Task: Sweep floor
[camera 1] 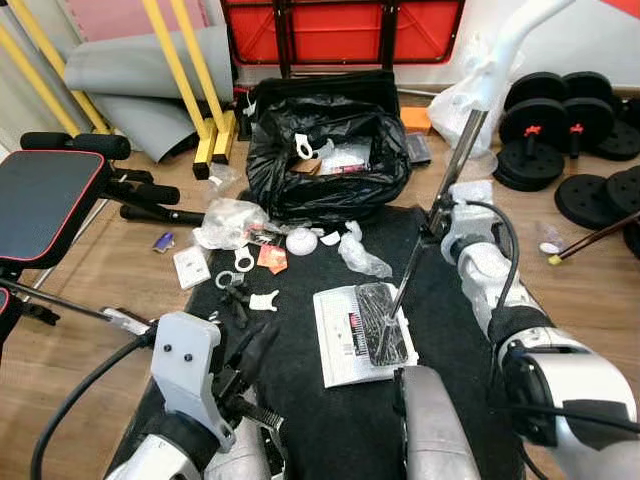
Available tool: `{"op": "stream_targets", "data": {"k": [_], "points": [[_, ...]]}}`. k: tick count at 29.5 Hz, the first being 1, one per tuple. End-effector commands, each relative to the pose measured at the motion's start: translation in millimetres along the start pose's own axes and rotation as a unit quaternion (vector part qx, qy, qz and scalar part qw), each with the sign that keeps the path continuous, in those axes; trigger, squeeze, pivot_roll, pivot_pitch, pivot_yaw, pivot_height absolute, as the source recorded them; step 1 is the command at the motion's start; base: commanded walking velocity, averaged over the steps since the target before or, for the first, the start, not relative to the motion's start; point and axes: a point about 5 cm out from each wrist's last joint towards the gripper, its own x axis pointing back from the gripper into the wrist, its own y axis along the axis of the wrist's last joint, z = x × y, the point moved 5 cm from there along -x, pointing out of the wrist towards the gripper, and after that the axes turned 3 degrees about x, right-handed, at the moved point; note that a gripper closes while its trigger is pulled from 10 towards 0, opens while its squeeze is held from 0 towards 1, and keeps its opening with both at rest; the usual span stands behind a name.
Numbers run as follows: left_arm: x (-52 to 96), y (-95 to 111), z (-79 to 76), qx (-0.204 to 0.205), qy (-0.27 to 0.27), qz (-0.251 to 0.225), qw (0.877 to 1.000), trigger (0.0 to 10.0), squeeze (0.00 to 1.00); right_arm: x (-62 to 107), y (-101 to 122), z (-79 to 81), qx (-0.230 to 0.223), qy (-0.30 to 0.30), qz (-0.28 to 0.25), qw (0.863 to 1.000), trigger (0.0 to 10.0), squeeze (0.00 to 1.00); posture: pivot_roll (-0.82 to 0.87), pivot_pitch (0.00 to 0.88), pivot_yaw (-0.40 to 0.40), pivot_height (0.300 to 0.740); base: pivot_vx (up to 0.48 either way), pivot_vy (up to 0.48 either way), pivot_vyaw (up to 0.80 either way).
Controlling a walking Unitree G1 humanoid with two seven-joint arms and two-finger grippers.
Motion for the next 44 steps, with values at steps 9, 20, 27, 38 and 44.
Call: {"op": "stream_targets", "data": {"k": [9, 20, 27, 38, 44], "points": [[8.5, 1, 1.4, -0.003, 0.026, 0.015, 1.000, 10.0, 0.00, -1.2, -5, 17.4, -0.010, 0.010, 0.010, 1.000, 10.0, 0.00, 0.06, 0.316, 0.065, 0.576, 0.000, 0.000, 0.00], [16.6, 5, -2.4, 0.009, 0.036, 0.020, 0.999, 10.0, 0.00, -3.9, 11, -1.6, 0.026, -0.025, -0.016, 0.999, 9.4, 0.00, 0.08, 0.361, 0.069, 0.576, 0.000, 0.000, 0.00], [17.9, 6, -3.6, 0.013, 0.037, 0.020, 0.999, 10.0, 0.00, -3.5, 17, -8.6, 0.022, -0.031, -0.030, 0.999, 0.0, 0.00, 0.08, 0.366, 0.069, 0.576, 0.000, 0.000, 0.00], [14.2, 5, 0.1, 0.016, 0.044, 0.018, 0.999, 10.0, 0.00, -2.4, 15, -2.1, 0.027, -0.018, -0.036, 0.999, 0.0, 0.00, 0.06, 0.342, 0.059, 0.576, 0.000, 0.000, 0.00], [6.6, 2, 7.2, 0.013, 0.059, 0.009, 0.998, 10.0, 0.00, 0.9, 8, 3.7, 0.021, -0.010, -0.038, 0.999, 0.0, 0.00, 0.03, 0.295, 0.021, 0.576, 0.000, 0.000, 0.00]]}}
